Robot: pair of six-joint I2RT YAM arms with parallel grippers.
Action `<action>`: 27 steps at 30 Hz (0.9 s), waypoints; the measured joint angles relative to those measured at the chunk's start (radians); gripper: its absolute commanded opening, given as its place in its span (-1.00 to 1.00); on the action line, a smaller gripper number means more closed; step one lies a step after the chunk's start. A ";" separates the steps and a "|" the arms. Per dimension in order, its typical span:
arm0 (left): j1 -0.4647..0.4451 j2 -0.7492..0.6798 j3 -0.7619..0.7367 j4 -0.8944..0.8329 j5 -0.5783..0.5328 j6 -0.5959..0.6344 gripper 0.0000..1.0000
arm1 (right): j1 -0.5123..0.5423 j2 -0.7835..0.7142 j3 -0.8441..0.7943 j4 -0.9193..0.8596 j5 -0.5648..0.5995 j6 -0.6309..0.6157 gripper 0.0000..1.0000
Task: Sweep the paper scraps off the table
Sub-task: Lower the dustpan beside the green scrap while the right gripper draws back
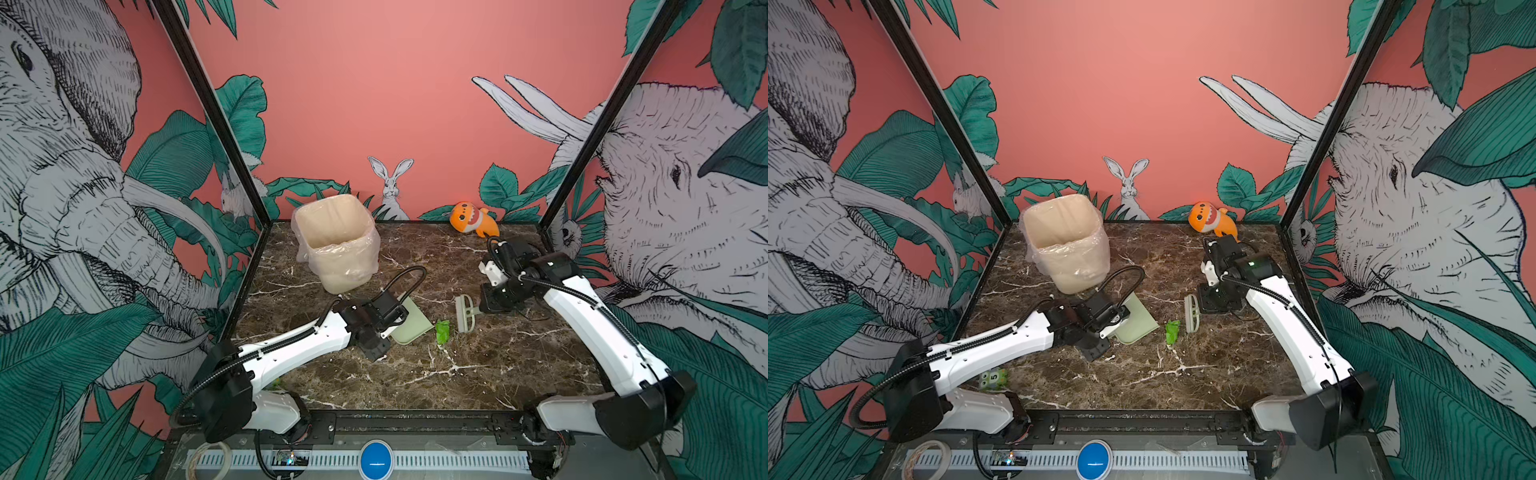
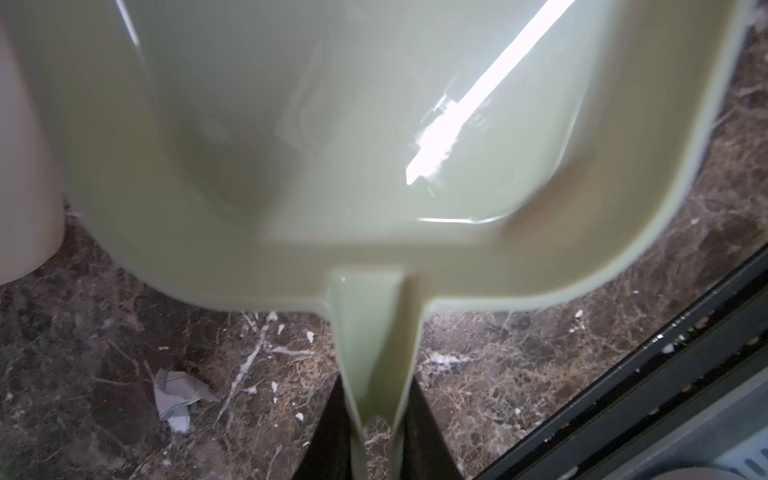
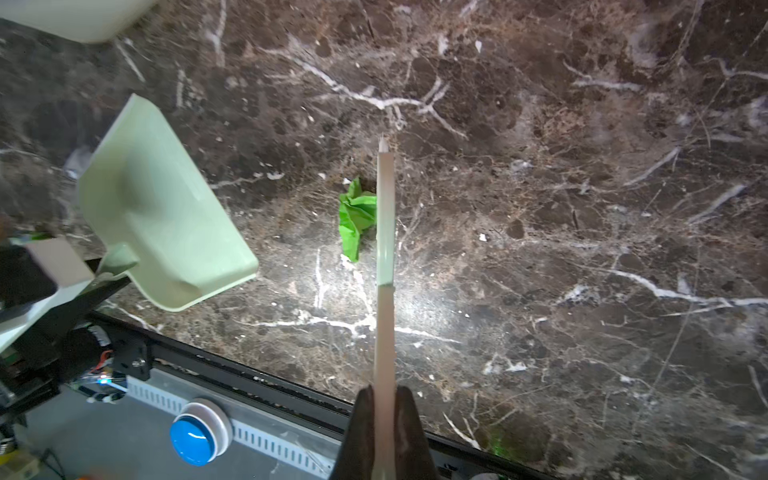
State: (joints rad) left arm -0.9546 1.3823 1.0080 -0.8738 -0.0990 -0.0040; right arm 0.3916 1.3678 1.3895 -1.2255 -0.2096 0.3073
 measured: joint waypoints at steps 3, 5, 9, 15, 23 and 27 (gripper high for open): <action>-0.012 0.032 0.000 0.013 0.024 -0.001 -0.69 | 0.000 0.050 0.000 -0.008 0.021 -0.026 -1.00; -0.021 0.047 -0.003 0.021 0.037 -0.004 -0.69 | 0.000 0.069 0.000 -0.009 0.031 -0.039 -1.00; -0.049 0.079 -0.011 0.037 0.052 -0.006 -0.69 | 0.004 0.092 0.014 -0.022 0.047 -0.060 -1.00; -0.075 0.153 -0.012 0.036 0.055 -0.011 -0.69 | 0.029 0.137 0.070 -0.039 0.079 -0.085 -1.00; -0.089 0.206 0.002 0.014 0.055 -0.021 -0.69 | 0.063 0.210 0.120 -0.050 0.110 -0.109 -1.00; -0.100 0.246 0.029 0.001 0.055 -0.020 -0.69 | 0.071 0.233 0.133 -0.052 0.120 -0.118 -1.00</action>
State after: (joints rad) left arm -1.0550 1.6279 1.0367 -0.8726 -0.0437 -0.0242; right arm 0.4629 1.6009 1.5227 -1.2774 -0.0895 0.1890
